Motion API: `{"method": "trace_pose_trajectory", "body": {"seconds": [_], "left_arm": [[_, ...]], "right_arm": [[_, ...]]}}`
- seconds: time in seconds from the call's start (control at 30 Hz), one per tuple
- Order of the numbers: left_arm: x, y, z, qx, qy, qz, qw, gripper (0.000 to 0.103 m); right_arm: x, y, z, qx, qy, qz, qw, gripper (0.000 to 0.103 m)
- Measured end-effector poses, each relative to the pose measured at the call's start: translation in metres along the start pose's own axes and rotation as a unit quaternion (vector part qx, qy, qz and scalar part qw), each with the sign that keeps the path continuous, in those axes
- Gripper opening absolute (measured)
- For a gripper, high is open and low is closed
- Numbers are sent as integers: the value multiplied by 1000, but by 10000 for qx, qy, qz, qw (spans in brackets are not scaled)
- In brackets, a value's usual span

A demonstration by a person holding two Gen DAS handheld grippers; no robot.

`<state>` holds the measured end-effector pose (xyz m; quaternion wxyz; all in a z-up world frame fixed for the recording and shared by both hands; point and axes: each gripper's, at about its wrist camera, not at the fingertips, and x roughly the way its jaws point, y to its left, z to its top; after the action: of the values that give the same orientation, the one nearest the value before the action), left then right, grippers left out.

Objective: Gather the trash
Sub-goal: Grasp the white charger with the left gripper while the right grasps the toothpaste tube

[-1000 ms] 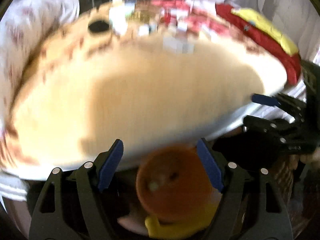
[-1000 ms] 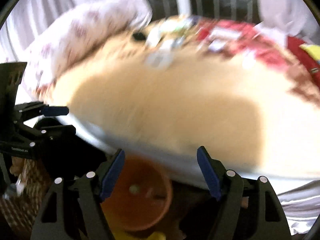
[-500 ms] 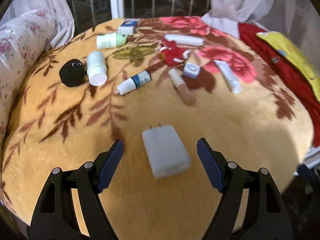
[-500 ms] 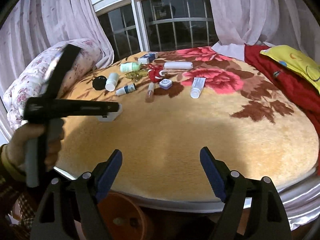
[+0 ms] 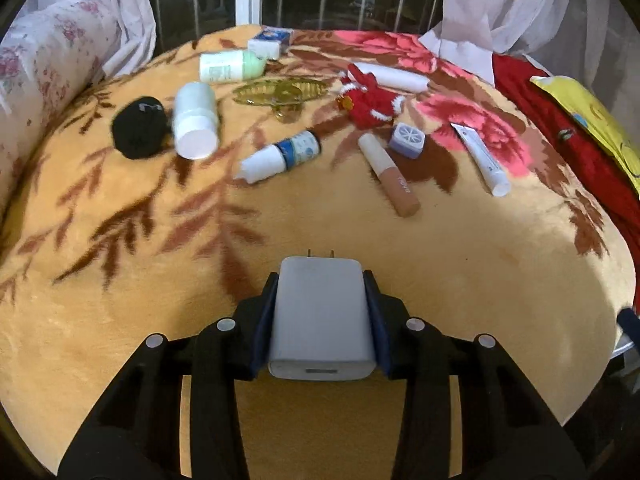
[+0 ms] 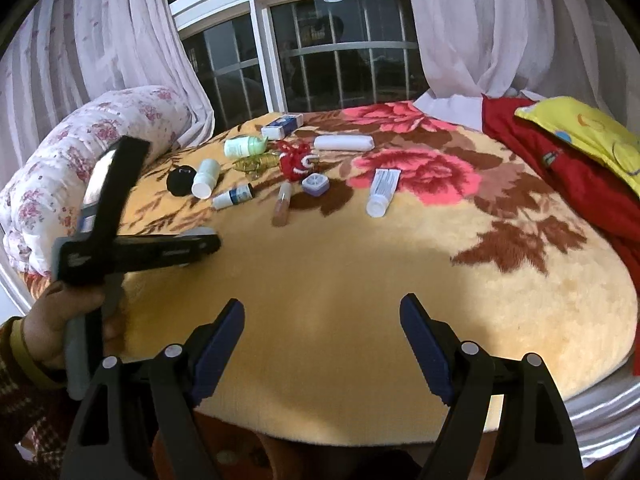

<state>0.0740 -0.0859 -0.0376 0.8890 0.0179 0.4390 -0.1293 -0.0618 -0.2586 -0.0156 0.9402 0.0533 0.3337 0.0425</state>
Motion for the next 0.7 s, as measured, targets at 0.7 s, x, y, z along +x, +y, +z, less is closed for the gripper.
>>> {"method": "trace_pose_trajectory", "body": {"seconds": [0.7], "left_arm": [[-52,41,-46,-56,-432,-7,9990,40]], "right_arm": [[196,-53,139,68,1261,-1357,9827,70]]}}
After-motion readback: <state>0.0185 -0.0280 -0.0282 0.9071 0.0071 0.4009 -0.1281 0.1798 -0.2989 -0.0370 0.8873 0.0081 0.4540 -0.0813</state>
